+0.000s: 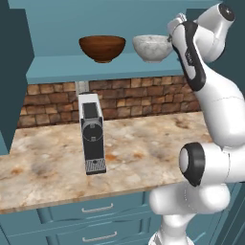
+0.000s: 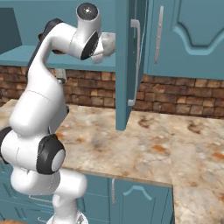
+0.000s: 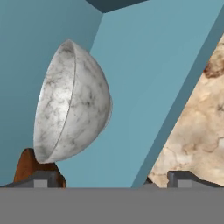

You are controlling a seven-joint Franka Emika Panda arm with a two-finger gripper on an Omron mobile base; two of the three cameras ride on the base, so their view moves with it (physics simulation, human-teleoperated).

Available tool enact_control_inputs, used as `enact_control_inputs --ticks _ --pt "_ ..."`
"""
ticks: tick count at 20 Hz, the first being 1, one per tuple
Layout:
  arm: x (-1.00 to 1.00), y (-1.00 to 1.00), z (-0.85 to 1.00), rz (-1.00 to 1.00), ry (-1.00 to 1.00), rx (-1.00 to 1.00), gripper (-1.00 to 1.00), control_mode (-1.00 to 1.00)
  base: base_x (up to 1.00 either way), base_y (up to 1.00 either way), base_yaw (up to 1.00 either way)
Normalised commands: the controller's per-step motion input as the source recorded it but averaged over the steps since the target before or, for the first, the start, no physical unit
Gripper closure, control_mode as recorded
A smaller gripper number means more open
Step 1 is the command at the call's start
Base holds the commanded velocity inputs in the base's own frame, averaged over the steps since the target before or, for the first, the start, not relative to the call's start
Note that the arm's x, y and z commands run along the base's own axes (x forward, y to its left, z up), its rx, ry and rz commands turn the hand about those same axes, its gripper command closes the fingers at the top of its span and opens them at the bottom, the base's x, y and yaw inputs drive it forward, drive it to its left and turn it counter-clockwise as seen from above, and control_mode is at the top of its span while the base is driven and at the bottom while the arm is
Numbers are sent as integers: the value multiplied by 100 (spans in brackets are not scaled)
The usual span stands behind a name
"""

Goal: Pick up the bowls from the cabinet and place each bowl in front of a stool on the dining counter.

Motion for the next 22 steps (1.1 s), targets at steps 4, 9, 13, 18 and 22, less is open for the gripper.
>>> enact_control_inputs --ticks 4,9,13,18,22 --pt "53 -1 0 0 2 3 -100 -100 0 0 0" --pt "59 0 0 0 6 1 -100 -100 0 0 0" --pt "36 0 0 0 9 0 -100 -100 0 0 0" --pt "32 0 0 0 4 0 -100 -100 0 0 0" --pt "17 0 -9 2 2 0 -100 -100 0 0 0"
